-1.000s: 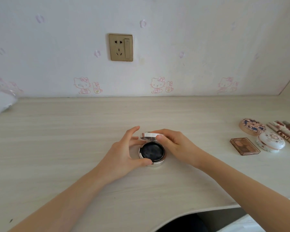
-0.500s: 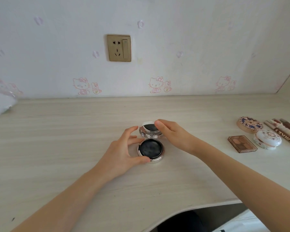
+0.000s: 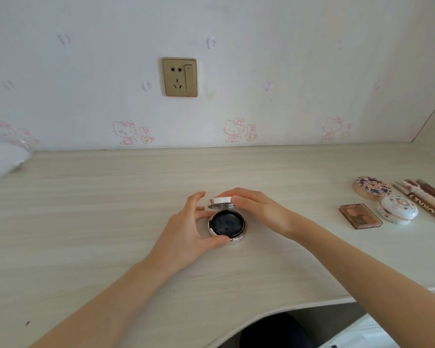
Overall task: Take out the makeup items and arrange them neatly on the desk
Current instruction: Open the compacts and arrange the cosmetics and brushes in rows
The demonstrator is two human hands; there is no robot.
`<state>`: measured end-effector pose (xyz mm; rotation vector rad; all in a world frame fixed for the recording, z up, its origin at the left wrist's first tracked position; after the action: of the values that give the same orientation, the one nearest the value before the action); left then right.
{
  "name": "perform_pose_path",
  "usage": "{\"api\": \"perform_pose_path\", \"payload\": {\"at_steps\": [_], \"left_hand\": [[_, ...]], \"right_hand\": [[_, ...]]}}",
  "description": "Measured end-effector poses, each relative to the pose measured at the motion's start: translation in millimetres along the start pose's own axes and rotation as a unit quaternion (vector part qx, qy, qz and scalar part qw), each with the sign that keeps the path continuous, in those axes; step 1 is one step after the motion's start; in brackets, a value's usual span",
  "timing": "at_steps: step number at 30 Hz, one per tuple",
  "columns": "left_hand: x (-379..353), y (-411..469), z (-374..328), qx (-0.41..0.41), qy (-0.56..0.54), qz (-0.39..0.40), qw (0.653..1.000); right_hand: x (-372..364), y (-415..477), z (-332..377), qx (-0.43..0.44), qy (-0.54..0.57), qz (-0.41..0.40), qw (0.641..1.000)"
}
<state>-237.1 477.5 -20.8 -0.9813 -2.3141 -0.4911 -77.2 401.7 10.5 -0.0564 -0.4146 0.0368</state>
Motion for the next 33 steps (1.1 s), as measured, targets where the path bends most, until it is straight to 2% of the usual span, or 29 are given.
{"api": "perform_pose_path", "payload": {"at_steps": [4,8,10,12,15,19,21,24,29,33], "left_hand": [[0.3,-1.8,-1.3,-0.003,-0.003,0.002,1.0],[-0.6,-3.5,-2.0,0.0,0.0,0.01,1.0],[-0.5,-4.8,-1.4,0.001,0.011,0.009,1.0],[0.9,-8.1,-0.4,0.003,0.025,0.005,1.0],[5.7,-13.9,1.1,-0.001,0.073,-0.012,0.997],[5.0,-16.0,-4.0,-0.046,0.142,0.008,0.989],[1.1,-14.9,-4.4,-0.066,0.157,0.027,0.985],[-1.3,-12.2,0.3,-0.085,0.155,0.018,0.984],[1.6,-4.6,3.2,-0.102,0.168,-0.012,0.98],[11.3,12.8,1.8,-0.098,0.19,-0.031,0.976]], "right_hand": [[-0.6,-4.1,1.5,-0.018,-0.016,-0.037,0.999],[-2.1,-21.7,-7.5,-0.048,-0.028,-0.195,0.979],[-8.5,-35.0,-14.3,-0.077,-0.078,-0.23,0.967],[-20.3,-46.3,-17.8,-0.069,-0.156,-0.212,0.962],[-35.2,-53.4,-17.4,-0.009,-0.264,-0.182,0.947],[-39.2,-48.7,-25.1,0.005,-0.345,-0.172,0.923],[-41.4,-46.7,-27.5,0.009,-0.368,-0.174,0.913],[-41.3,-45.0,-29.8,0.013,-0.392,-0.188,0.9],[-34.6,-31.5,-25.8,0.014,-0.39,-0.19,0.901],[-25.3,-3.3,-21.4,0.011,-0.384,-0.16,0.909]]}}
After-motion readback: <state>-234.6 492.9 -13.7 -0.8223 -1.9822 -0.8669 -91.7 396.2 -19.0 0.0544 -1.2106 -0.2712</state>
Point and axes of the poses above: each hand's wrist, its own y-axis towards the middle knuckle, its own x-axis out of the back of the hand, z = x × y, the point moved 4 cm from there along y, towards the middle knuckle, and after that the axes turned 6 degrees about z, right-handed, at the moved point
